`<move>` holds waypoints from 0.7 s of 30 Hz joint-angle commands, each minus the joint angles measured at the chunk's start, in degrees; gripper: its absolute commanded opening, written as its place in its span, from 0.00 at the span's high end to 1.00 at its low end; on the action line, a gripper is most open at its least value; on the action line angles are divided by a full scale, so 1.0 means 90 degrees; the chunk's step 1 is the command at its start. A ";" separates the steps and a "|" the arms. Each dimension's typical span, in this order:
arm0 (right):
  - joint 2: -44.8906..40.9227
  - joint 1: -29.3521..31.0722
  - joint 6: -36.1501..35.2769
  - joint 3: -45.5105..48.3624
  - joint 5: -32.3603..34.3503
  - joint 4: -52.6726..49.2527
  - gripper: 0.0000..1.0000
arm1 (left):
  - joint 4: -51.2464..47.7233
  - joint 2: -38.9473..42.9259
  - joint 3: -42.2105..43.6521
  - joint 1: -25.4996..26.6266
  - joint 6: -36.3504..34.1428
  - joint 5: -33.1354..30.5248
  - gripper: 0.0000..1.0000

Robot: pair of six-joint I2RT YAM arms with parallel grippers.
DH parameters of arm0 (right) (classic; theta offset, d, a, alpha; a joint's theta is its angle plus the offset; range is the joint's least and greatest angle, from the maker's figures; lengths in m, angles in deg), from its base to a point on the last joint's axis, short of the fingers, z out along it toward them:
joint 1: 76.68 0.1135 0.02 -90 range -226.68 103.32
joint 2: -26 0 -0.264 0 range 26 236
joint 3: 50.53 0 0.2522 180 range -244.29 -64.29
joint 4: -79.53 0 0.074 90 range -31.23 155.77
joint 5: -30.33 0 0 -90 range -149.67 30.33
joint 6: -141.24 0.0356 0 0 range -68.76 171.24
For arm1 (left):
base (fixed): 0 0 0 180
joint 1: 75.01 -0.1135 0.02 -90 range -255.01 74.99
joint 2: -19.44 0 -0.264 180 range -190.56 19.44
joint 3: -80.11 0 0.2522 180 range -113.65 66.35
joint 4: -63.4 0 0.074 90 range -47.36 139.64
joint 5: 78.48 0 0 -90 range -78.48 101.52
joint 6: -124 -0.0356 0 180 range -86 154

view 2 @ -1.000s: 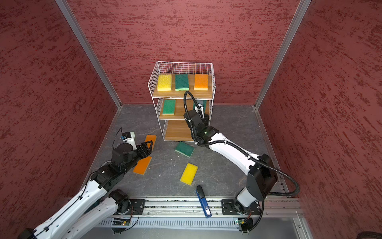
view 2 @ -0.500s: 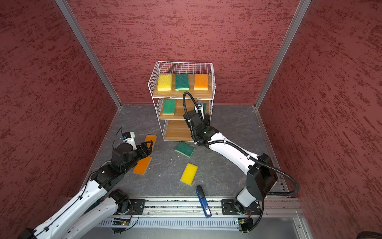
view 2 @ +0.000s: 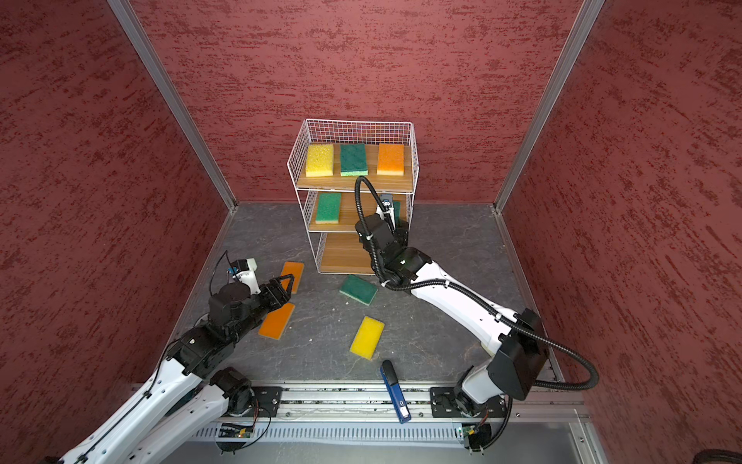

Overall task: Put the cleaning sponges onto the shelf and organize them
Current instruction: 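Lower the dark green sponge onto the middle shelf and open the right gripper, then draw the right gripper back out of the middle shelf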

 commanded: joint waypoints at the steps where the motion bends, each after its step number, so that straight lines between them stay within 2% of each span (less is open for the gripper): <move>1: -0.0381 0.0126 0.0281 -0.0118 -0.0018 -0.0386 0.16 | -0.0266 0.0178 -0.0035 -0.0023 0.0038 0.0035 0.35; 4: -0.0728 0.0165 0.0523 0.0083 -0.0536 -0.0511 0.21 | -0.0375 0.0315 -0.0044 -0.0026 0.0051 0.0015 0.34; 9: -0.1290 0.0155 0.0916 0.0590 -0.1735 -0.0400 0.49 | -0.0391 0.0401 -0.0084 -0.0018 0.0028 0.0075 0.35; 15: -0.1942 -0.0034 0.1427 0.1526 -0.2530 0.0281 0.97 | -0.0122 0.0305 -0.0044 -0.0010 0.0052 0.0255 0.35; 16: -0.1958 -0.0062 0.1500 0.1612 -0.2605 0.0353 1.00 | -0.0062 0.0277 -0.0026 -0.0011 0.0066 0.0275 0.35; 21: -0.1876 -0.0118 0.1513 0.1830 -0.2573 0.0835 1.00 | 0.0130 0.0160 0.0001 -0.0016 0.0067 0.0336 0.35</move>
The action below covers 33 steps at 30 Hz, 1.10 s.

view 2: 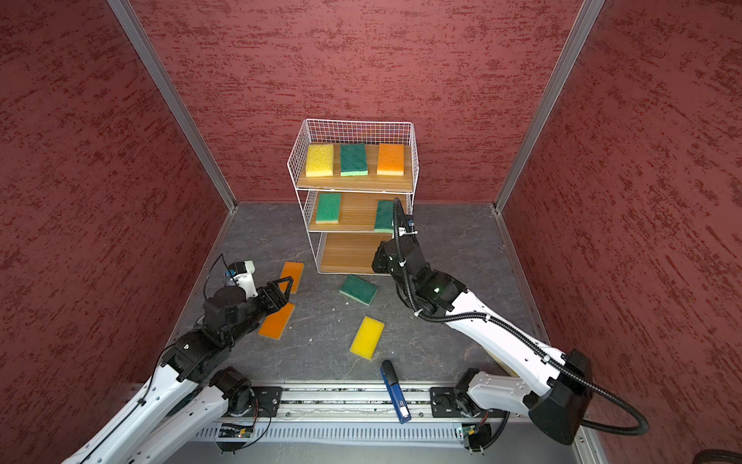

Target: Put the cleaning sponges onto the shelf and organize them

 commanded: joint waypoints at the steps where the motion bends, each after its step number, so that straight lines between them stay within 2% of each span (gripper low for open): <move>1: 0.0067 -0.0054 0.0141 -0.0035 -0.0109 0.0552 1.00 | 0.0287 -0.0029 0.0003 -0.0023 0.0060 0.0120 0.35; 17: 0.0581 -0.0630 0.0205 -0.0439 -0.0306 0.0605 1.00 | 0.0514 0.0009 0.0072 -0.0081 0.0143 0.0058 0.35; 27: 0.0971 -0.0677 0.0131 -0.0658 0.0052 0.0656 1.00 | 0.0515 0.0058 0.0015 -0.0172 0.0123 0.0106 0.35; 33: 0.0892 -0.0734 0.0104 -0.0582 0.0279 0.0747 1.00 | 0.0486 0.0097 0.0016 -0.0233 0.0124 0.0106 0.35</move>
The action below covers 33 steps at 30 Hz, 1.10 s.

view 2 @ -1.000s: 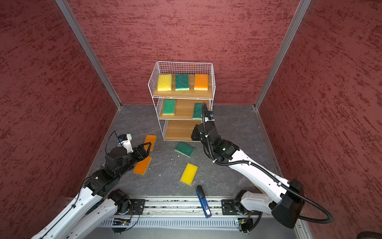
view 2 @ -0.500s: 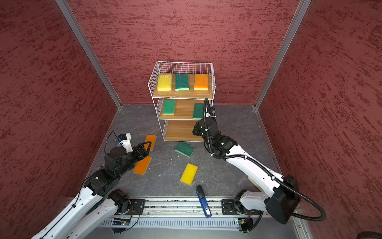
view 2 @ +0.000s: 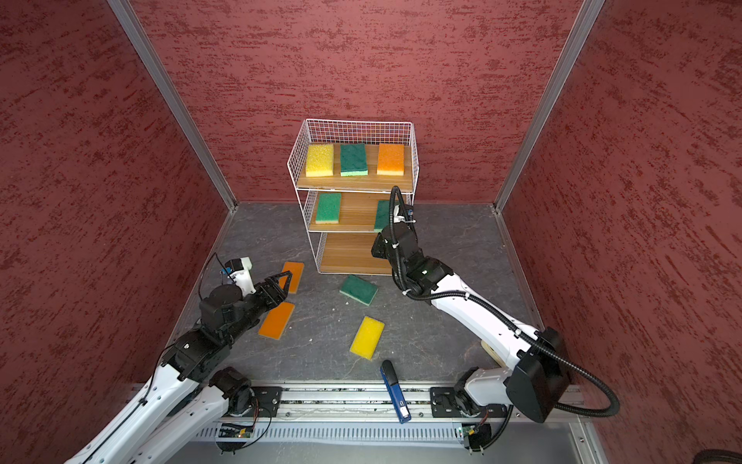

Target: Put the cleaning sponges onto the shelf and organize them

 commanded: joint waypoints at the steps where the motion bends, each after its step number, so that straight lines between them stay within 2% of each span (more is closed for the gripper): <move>1: -0.0094 -0.0078 -0.0031 -0.0139 0.0311 0.0287 1.00 | 0.0069 0.0053 0.0009 -0.0060 -0.0017 0.0009 0.35; 20: 0.0161 -0.0269 0.0023 -0.0118 0.0100 0.0589 1.00 | -0.0007 0.0166 -0.0060 -0.0087 -0.0024 -0.0069 0.35; 33: -0.0280 -0.0249 -0.0148 -0.0201 -0.0086 0.0261 1.00 | -0.0045 0.0330 0.0006 -0.0091 0.0000 -0.0030 0.35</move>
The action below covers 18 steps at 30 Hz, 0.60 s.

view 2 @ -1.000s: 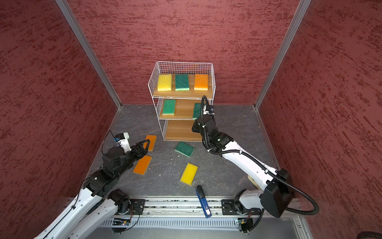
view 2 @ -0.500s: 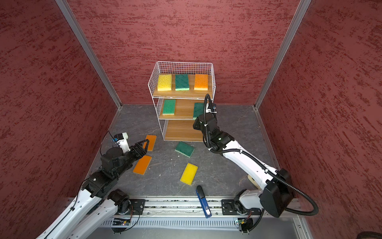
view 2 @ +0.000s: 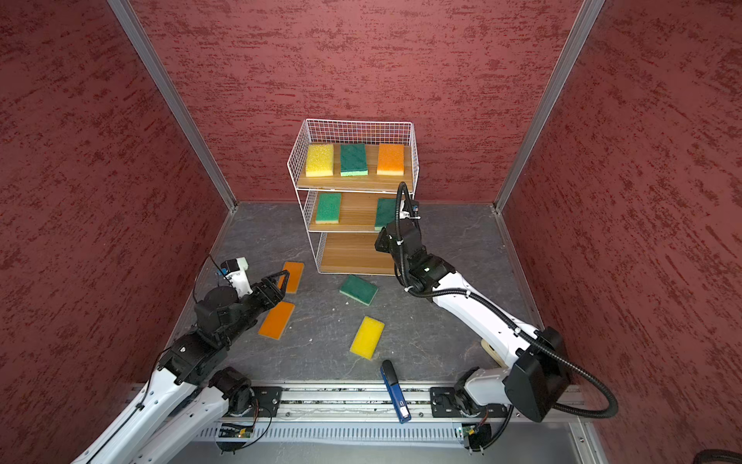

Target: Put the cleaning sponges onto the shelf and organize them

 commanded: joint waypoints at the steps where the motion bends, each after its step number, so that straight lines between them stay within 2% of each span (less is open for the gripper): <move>1: -0.0260 -0.0033 0.0000 -0.0201 -0.0104 -0.0239 1.00 | -0.0067 0.0148 -0.0009 -0.0048 0.0016 -0.0025 0.35; 9: -0.0328 -0.0036 0.0132 -0.0180 -0.0479 -0.0784 1.00 | -0.0186 0.0257 0.0012 -0.0035 0.0106 0.0013 0.35; 18: -0.0207 -0.0036 0.0204 -0.0150 -0.0328 -0.0617 1.00 | -0.0147 0.0267 0.0062 -0.0034 0.0107 0.0024 0.35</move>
